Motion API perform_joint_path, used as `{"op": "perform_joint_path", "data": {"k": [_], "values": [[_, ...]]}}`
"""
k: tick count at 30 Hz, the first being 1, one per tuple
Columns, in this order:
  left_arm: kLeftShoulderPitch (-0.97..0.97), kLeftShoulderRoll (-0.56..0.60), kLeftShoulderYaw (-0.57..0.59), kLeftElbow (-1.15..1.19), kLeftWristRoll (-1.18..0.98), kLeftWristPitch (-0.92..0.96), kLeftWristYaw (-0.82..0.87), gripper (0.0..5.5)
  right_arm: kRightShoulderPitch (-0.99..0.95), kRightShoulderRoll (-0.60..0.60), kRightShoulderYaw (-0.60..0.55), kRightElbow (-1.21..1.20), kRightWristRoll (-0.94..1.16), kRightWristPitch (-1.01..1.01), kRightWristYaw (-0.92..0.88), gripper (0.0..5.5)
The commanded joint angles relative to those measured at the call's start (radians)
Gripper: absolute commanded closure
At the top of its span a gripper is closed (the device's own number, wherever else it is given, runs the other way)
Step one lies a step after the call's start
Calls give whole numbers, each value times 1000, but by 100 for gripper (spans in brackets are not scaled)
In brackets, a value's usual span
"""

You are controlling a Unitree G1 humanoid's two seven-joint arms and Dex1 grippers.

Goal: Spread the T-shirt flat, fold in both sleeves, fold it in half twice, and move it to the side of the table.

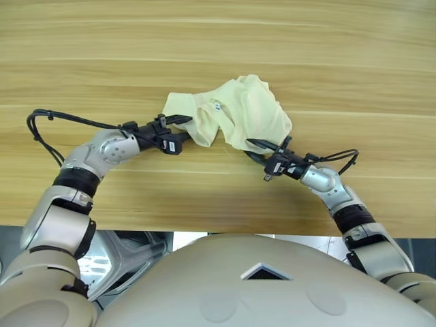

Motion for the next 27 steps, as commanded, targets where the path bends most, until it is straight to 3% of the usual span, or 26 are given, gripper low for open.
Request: {"op": "perform_joint_path", "data": {"k": [1, 4, 15, 20, 27], "values": [[76, 18, -72, 71, 92, 48, -57, 416, 1, -12, -2, 1, -5, 6, -10, 499], [75, 19, -76, 77, 93, 50, -49, 444, 1, -13, -3, 6, -5, 3, -12, 549], [90, 18, -73, 73, 50, 11, -50, 527, -2, -25, -17, 12, 18, 4, -13, 550], [127, 59, -45, -9, -212, -131, -171, 548, -7, -70, -80, 7, 73, -16, -20, 550], [155, 175, 66, -252, -709, -204, -333, 548, -43, -188, -252, -58, 337, 1, 46, 550]]}}
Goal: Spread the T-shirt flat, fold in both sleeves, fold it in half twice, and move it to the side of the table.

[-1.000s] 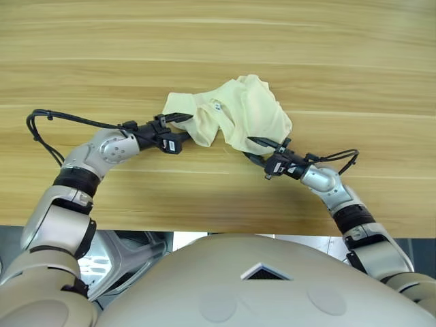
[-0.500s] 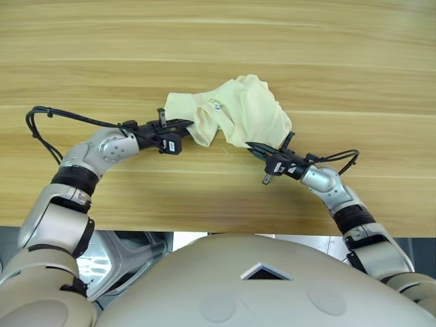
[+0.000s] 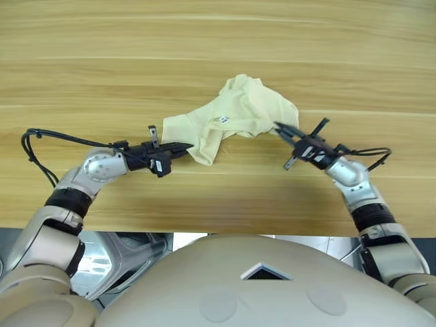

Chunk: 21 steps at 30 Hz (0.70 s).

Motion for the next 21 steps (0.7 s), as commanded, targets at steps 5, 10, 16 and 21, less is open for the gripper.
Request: {"op": "perform_joint_path", "data": {"k": [5, 10, 16, 21], "values": [[-140, 51, 255, -130, -416, 63, -109, 548, -80, -150, -182, -133, 308, 58, 149, 550], [-367, -17, 407, 1, -401, 180, -85, 548, -189, -190, -264, -172, 353, 116, 172, 550], [-334, -10, 529, -207, -504, 217, -150, 548, -122, -250, -400, -390, 566, 163, 280, 550], [310, 73, 594, -692, -962, 185, -751, 548, 473, -333, -386, -695, 868, -188, 745, 550]]}}
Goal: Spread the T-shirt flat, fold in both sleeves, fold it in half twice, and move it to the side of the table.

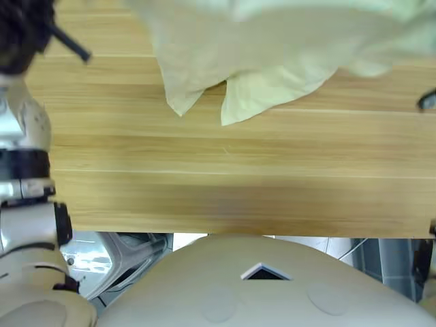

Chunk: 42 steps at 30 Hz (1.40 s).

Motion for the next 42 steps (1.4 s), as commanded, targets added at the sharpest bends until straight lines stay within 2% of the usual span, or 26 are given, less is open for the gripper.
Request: {"op": "perform_joint_path", "data": {"k": [1, 3, 5, 8, 10, 13, 15, 17, 18, 19, 20, 21, 24, 26, 28, 31, 35, 39, 42], "values": [[436, 37, 140, -335, -316, -2, -424, 548, 385, -62, -16, -231, 249, -220, 309, 550], [578, 13, 252, -462, -470, 32, -529, 548, 498, -60, -49, -321, 379, -255, 437, 550], [648, 13, 310, -521, -539, 53, -545, 548, 545, -50, -82, -361, 472, -232, 550, 550], [590, 42, 297, -445, -499, 99, -545, 548, 436, -43, -59, -252, 328, -140, 528, 550], [350, 49, 235, -224, -340, 184, -536, 548, 167, -15, -1, -61, 55, 9, 392, 550], [-216, 25, 45, 286, 134, 256, -444, 548, -382, 43, 124, 343, -385, 206, 131, 550], [-620, -2, -101, 646, 470, 309, -257, 548, -804, 76, 240, 676, -671, 362, -181, 550], [-1040, -72, -208, 931, 681, 489, 189, 548, -1232, 93, 280, 970, -756, 617, -565, 550], [-1243, -99, -197, 1024, 709, 590, 514, 548, -1404, 79, 251, 1053, -735, 695, -694, 550], [-1406, -106, -130, 1073, 661, 638, 712, 548, -1541, 52, 207, 1093, -703, 722, -769, 550], [-1508, -103, -66, 1089, 610, 629, 794, 548, -1626, 24, 170, 1103, -678, 713, -802, 550], [-1563, -88, -18, 1078, 578, 575, 799, 548, -1674, -7, 142, 1092, -659, 684, -796, 550], [-1472, -17, 30, 1021, 597, 353, 741, 548, -1554, -98, 88, 1022, -625, 561, -701, 550], [-1284, 26, 35, 1031, 633, 228, 761, 548, -1344, -106, 65, 990, -601, 445, -656, 550], [-1056, 34, 73, 1061, 605, 111, 704, 548, -1132, -56, 49, 980, -566, 336, -602, 550], [-732, -30, 106, 1101, 566, -20, 496, 548, -900, 24, 38, 979, -543, 210, -545, 550], [-391, -133, 131, 1108, 493, -44, 128, 548, -674, 85, 80, 789, -498, 107, -407, 550], [-196, -156, 183, 1050, 381, -38, -251, 548, -396, 72, 152, 466, -376, 50, -204, 550], [-160, -160, 255, 954, 252, -2, -443, 548, -212, 19, 203, 293, -243, 31, -25, 550]]}}
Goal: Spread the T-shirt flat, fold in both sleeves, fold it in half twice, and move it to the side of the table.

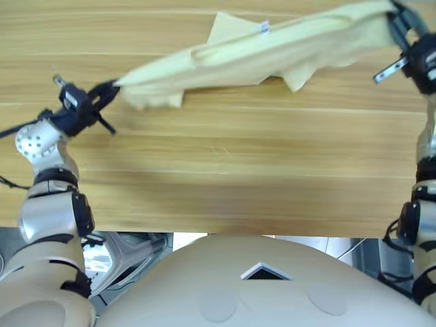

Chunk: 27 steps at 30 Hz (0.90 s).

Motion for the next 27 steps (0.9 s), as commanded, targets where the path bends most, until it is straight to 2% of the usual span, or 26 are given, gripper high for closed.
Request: {"op": "perform_joint_path", "data": {"k": [1, 5, 10, 18, 27], "values": [[28, 15, 91, -135, -159, 55, -228, 548, 213, -93, 62, -183, 158, -28, 224, 550], [76, 26, 59, -276, -187, 57, -278, 548, 317, -136, 123, -193, 175, -70, 385, 550], [161, 49, 6, -426, -104, 15, -270, 548, 411, -158, 164, -215, 120, -77, 452, 550], [493, 127, -184, -980, 67, 33, -178, 548, 556, -245, 146, -321, 197, -45, 516, 550], [532, 233, -283, -1043, 283, 68, -67, 548, 566, -239, 236, -328, -104, 48, 476, 550]]}}
